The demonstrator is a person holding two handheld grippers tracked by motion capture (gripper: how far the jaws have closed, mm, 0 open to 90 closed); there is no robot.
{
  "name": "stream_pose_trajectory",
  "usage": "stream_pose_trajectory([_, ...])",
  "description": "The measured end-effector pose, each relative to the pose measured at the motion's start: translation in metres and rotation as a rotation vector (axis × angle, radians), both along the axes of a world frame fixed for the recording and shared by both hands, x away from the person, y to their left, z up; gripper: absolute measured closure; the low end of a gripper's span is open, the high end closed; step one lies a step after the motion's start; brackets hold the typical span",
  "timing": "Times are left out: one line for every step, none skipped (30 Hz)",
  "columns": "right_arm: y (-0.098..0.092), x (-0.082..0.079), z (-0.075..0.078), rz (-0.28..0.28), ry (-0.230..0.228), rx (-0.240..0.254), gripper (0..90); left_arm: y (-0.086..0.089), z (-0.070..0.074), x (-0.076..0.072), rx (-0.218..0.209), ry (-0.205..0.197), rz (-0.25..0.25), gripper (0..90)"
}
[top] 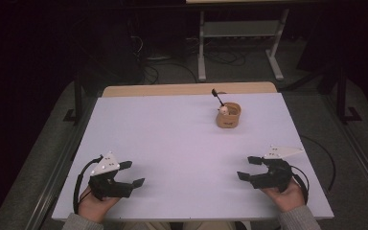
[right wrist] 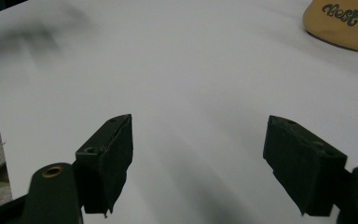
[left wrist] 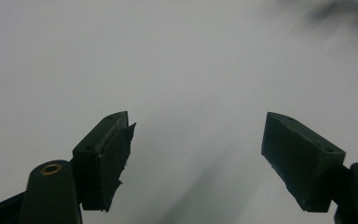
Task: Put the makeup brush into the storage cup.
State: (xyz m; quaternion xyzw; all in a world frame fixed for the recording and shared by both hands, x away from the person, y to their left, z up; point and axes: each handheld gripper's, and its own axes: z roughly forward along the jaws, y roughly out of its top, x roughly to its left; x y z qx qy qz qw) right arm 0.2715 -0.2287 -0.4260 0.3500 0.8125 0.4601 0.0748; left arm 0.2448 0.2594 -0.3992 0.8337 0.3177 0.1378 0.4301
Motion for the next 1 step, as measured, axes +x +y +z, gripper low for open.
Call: stream_pose_trajectory([0.0002,0.0001,-0.0001,0.001,-0.005,-0.001,22.9,0.0004,0.0003,-0.0001,0.003,-0.003,-0.002,23.4])
